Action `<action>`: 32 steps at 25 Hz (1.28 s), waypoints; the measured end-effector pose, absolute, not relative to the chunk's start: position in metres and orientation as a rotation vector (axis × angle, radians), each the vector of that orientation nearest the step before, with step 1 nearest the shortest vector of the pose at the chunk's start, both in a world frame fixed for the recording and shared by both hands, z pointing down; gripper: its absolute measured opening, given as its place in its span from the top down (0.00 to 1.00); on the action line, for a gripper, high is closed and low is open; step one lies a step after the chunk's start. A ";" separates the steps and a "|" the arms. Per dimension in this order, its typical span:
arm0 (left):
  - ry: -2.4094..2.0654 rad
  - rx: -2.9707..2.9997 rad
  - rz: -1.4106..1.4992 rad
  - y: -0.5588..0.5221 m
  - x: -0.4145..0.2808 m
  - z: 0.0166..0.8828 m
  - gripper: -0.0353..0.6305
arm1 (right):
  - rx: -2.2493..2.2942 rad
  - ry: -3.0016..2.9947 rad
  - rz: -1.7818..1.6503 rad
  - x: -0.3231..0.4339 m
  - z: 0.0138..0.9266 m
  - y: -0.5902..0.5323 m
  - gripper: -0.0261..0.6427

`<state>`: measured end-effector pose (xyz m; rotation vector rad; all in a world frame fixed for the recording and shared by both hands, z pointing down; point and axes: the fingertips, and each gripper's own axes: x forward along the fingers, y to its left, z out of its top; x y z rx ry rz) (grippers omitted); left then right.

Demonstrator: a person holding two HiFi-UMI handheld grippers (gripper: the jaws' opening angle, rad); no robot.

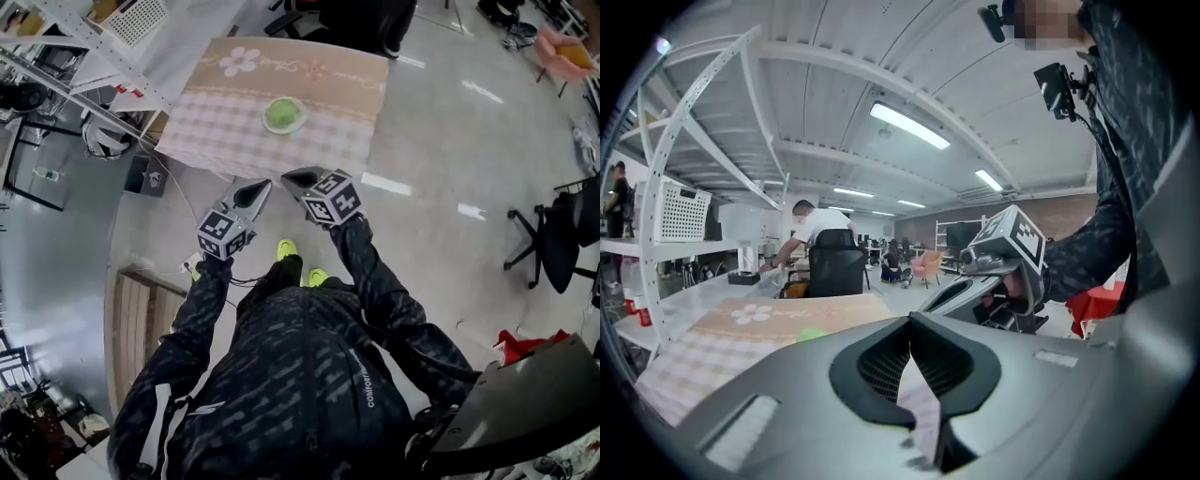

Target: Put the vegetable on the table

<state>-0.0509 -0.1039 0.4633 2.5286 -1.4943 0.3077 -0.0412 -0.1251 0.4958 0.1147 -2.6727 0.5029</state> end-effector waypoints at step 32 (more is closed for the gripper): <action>-1.356 2.489 0.103 0.056 -0.063 0.456 0.95 | 0.151 -2.613 0.592 -0.059 0.502 0.040 0.96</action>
